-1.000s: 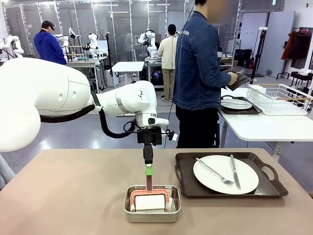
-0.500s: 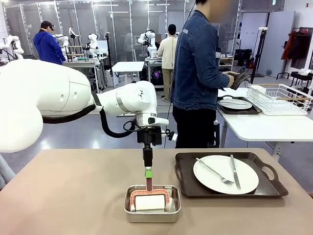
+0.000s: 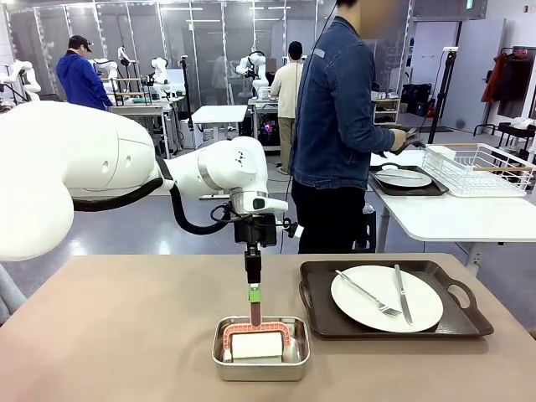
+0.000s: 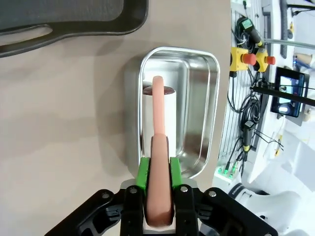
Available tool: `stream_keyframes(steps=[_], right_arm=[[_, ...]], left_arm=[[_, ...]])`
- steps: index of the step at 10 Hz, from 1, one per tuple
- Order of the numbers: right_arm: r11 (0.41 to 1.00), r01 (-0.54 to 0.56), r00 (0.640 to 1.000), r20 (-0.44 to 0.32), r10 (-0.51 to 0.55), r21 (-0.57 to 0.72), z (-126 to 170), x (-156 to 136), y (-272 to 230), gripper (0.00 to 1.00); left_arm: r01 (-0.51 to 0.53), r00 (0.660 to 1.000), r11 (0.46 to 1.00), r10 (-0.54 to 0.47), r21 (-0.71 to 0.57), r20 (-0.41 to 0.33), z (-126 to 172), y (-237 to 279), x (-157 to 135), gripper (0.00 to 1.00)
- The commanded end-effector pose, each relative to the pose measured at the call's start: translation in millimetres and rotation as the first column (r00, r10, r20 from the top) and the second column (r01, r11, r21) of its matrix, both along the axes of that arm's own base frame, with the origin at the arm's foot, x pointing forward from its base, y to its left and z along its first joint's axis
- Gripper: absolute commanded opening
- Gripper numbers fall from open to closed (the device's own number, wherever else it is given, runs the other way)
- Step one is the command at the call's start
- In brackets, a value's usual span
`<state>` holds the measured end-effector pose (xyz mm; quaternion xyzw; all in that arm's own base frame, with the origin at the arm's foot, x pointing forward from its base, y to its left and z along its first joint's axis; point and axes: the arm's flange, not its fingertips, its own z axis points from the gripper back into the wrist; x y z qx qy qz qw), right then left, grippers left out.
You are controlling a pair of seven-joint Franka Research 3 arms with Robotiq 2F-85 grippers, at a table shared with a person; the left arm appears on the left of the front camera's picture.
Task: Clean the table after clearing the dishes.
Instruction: When the left (or right) Handle tray is removed, use the left hand (or right hand) to clean the left (or right) side of the table with the Lint Roller.
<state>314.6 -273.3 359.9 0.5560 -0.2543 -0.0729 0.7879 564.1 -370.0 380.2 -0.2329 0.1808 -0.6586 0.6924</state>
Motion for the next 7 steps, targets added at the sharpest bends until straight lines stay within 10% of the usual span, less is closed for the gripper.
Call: stream_keyframes(steps=[1, 3, 4, 5, 7], right_arm=[[1.0, 0.0, 1.0, 0.008, 0.0, 0.009, 4, -1, 0, 1.0], [1.0, 0.0, 1.0, 0.008, 0.0, 0.009, 4, -1, 0, 1.0], [1.0, 0.0, 1.0, 0.008, 0.0, 0.009, 4, -1, 0, 1.0], [1.0, 0.0, 1.0, 0.008, 0.0, 0.009, 4, -1, 0, 1.0], [1.0, 0.0, 1.0, 0.008, 0.0, 0.009, 4, -1, 0, 1.0]], left_arm=[[-0.088, 0.995, 0.996, 0.088, -0.01, -0.052, 40, 8, -21, 0.09], [-0.26, 0.966, 0.965, 0.26, 0.04, 0.005, 97, 31, -54, 0.09], [-0.442, 0.896, 0.897, 0.442, 0.005, 0.043, 119, 50, -66, 0.09], [-0.613, 0.788, 0.79, 0.613, -0.024, 0.058, 131, 76, -73, 0.09], [-0.912, 0.398, 0.396, 0.918, -0.107, 0.002, 136, 149, -78, 0.09]])
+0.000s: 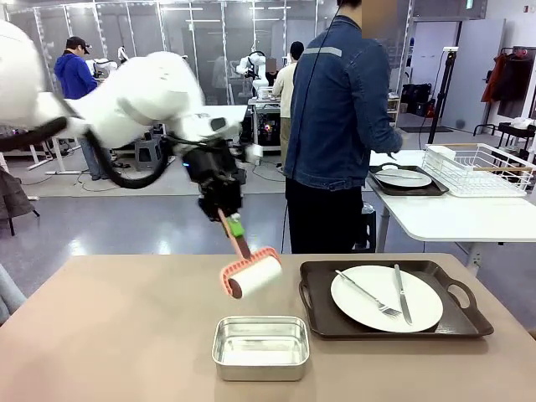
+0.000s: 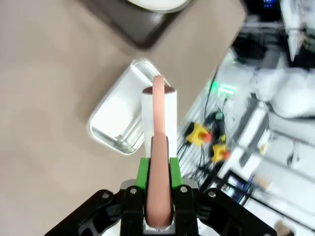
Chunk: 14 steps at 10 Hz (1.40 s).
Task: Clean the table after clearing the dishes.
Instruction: When the left (or right) Handle tray is removed, use the left hand (or right hand) to clean the left (or right) side of the table with the Lint Roller.
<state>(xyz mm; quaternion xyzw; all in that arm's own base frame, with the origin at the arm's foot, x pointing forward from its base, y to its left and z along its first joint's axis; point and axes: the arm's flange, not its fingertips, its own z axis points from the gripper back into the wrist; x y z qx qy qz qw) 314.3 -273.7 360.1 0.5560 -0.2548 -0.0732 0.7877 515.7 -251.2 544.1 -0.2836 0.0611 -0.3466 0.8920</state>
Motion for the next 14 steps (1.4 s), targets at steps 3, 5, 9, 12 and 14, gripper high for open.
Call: stream_keyframes(steps=[3, 5, 9, 12, 14], right_arm=[[1.0, -0.001, 1.0, 0.008, 0.001, 0.009, 3, -1, 0, 1.0], [1.0, -0.001, 1.0, 0.008, 0.001, 0.009, 3, -1, 0, 1.0], [1.0, -0.001, 1.0, 0.008, 0.001, 0.009, 3, -1, 0, 1.0], [1.0, -0.001, 1.0, 0.008, 0.001, 0.009, 3, -1, 0, 1.0], [1.0, -0.001, 1.0, 0.008, 0.001, 0.009, 3, -1, 0, 1.0]], left_arm=[[-0.619, 0.777, 0.775, 0.628, -0.131, 0.047, -52, 100, -41, 0.09], [-0.525, 0.839, 0.847, 0.531, -0.083, 0.12, -52, 118, -44, 0.09], [-0.563, 0.823, 0.818, 0.568, -0.114, 0.017, -53, 130, -26, 0.09], [-0.614, 0.788, 0.781, 0.614, -0.114, -0.044, -86, 150, -10, 0.21], [-0.616, 0.787, 0.778, 0.607, -0.124, -0.106, -119, 166, 4, 0.21]])
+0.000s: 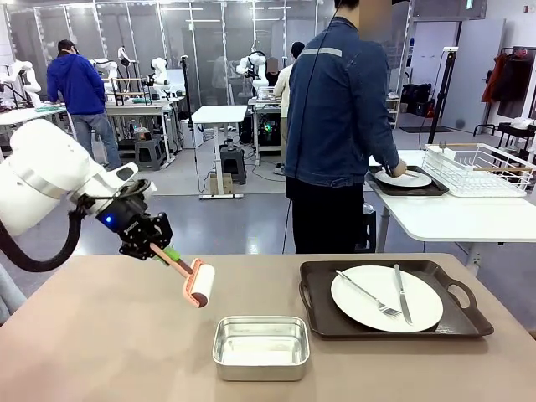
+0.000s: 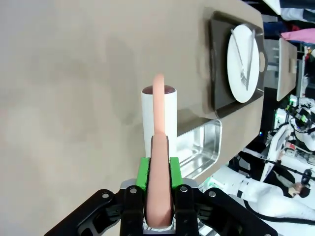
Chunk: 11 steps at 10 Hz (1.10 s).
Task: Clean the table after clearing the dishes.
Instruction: When the left (or right) Handle tray is removed, use the left hand (or right hand) to clean the left (or right) side of the table with the Lint Roller.
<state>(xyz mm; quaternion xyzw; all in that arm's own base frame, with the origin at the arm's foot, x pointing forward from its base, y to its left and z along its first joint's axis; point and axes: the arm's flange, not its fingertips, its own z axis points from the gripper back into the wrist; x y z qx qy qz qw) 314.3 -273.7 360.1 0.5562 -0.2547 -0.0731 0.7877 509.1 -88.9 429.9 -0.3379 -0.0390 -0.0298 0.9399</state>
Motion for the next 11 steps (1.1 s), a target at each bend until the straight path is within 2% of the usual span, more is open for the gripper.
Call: stream_keyframes(steps=[1, 5, 6, 7, 9, 10, 11], right_arm=[[1.0, 0.0, 1.0, 0.008, 0.0, 0.008, 3, -1, 0, 1.0], [1.0, 0.0, 1.0, 0.008, 0.0, 0.008, 3, -1, 0, 1.0], [1.0, 0.0, 1.0, 0.008, 0.0, 0.008, 3, -1, 0, 1.0], [1.0, 0.0, 1.0, 0.008, 0.0, 0.008, 3, -1, 0, 1.0], [1.0, 0.0, 1.0, 0.008, 0.0, 0.008, 3, -1, 0, 1.0], [1.0, 0.0, 1.0, 0.008, 0.0, 0.008, 3, -1, 0, 1.0], [1.0, 0.0, 1.0, 0.008, 0.0, 0.008, 3, -1, 0, 1.0]], left_arm=[[0.02, 1.0, 0.997, -0.02, -0.081, 0.001, -19, 8, 12, 0.21], [-0.011, 1.0, 0.983, 0.007, -0.185, -0.019, -81, 42, 24, 0.21], [-0.039, 0.999, 0.989, 0.036, -0.141, -0.025, -104, 57, 23, 0.21], [-0.035, 0.999, 0.987, 0.029, -0.156, -0.043, -117, 69, 22, 0.21], [-0.04, 0.998, 0.983, 0.033, -0.18, -0.045, -139, 104, 18, 0.21], [-0.09, 0.995, 0.98, 0.081, -0.177, -0.059, -141, 125, 18, 0.21], [-0.081, 0.996, 0.983, 0.072, -0.167, -0.061, -138, 141, 16, 0.21]])
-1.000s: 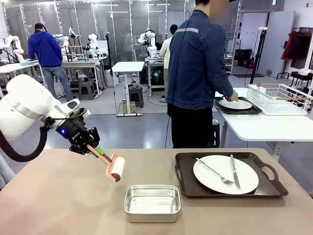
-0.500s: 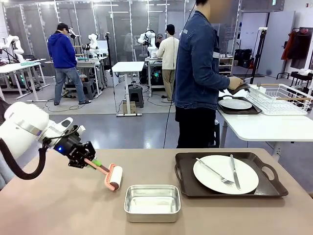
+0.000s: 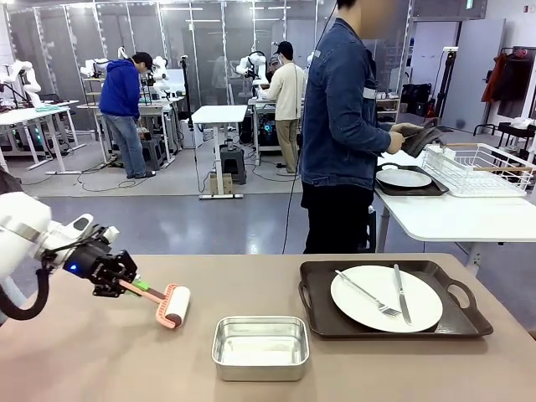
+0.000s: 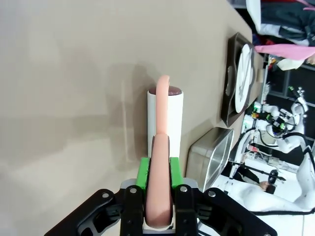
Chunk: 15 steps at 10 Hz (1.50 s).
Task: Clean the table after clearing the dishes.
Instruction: When the left (or right) Handle tray is removed, use the left hand (or right hand) to clean the left (or right) side of the table with the Lint Roller.
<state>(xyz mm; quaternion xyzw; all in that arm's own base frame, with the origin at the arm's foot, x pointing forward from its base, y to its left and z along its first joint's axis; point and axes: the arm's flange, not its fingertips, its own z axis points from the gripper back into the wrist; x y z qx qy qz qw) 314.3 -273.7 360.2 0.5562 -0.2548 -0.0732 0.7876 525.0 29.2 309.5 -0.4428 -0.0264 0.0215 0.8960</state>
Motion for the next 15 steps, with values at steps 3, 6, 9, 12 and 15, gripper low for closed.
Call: stream_keyframes(steps=[3, 6, 9, 12, 15], right_arm=[[1.0, -0.001, 1.0, 0.008, 0.001, 0.008, 3, -1, 1, 1.0], [1.0, -0.001, 1.0, 0.008, 0.001, 0.008, 3, -1, 1, 1.0], [1.0, -0.001, 1.0, 0.008, 0.001, 0.008, 3, -1, 1, 1.0], [1.0, -0.001, 1.0, 0.008, 0.001, 0.008, 3, -1, 1, 1.0], [1.0, -0.001, 1.0, 0.008, 0.001, 0.008, 3, -1, 1, 1.0]], left_arm=[[0.123, 0.992, 0.989, -0.119, 0.085, -0.045, 7, 79, -24, 0.21], [0.034, 0.999, 0.991, -0.031, 0.133, -0.027, 35, 117, -38, 0.21], [-0.08, 0.996, 0.961, 0.087, 0.266, -0.015, 69, 136, -59, 0.21], [-0.114, 0.993, 0.936, 0.12, 0.334, 0.003, 103, 138, -71, 0.21], [0.018, 0.996, 0.982, -0.033, 0.189, 0.079, 97, 114, -48, 0.21]])
